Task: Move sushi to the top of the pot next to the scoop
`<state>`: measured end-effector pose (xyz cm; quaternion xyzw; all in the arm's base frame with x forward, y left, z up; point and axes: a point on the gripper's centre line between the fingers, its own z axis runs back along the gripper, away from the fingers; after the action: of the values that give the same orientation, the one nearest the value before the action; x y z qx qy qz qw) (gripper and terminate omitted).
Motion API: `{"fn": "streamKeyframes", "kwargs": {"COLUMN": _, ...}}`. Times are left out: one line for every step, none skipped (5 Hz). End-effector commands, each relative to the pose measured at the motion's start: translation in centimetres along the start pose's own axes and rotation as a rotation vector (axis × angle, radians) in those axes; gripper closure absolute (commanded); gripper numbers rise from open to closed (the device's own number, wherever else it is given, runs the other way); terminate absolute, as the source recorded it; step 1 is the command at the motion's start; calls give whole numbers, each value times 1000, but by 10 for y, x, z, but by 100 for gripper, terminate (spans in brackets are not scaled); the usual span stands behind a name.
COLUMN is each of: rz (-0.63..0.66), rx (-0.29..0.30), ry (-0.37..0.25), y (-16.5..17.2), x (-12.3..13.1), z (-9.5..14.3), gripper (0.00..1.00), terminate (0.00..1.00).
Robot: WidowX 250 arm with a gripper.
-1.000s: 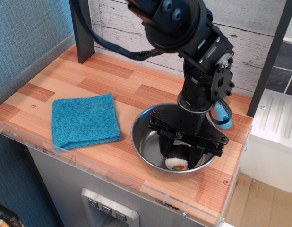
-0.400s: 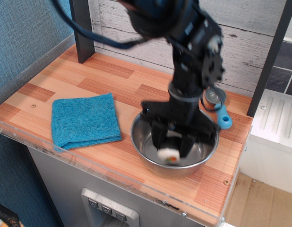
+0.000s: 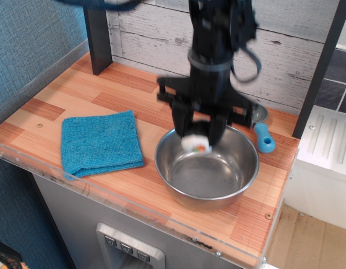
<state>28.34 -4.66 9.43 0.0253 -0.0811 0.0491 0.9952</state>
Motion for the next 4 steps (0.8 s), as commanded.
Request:
{"fn": "streamKeyframes", "kwargs": {"rz": 26, "rx": -29, "ry": -104, "y": 15, "x": 43, "z": 34, "gripper": 100, "terminate": 0}}
{"fn": "streamKeyframes", "kwargs": {"rz": 38, "rx": -26, "ry": -99, "y": 25, "x": 70, "z": 26, "gripper": 100, "terminate": 0}}
{"fn": "streamKeyframes", "kwargs": {"rz": 49, "rx": -26, "ry": -85, "y": 31, "x": 91, "z": 13, "gripper": 100, "terminate": 0}}
{"fn": "streamKeyframes", "kwargs": {"rz": 35, "rx": -13, "ry": -65, "y": 31, "x": 101, "z": -4, "gripper": 100, "terminate": 0}}
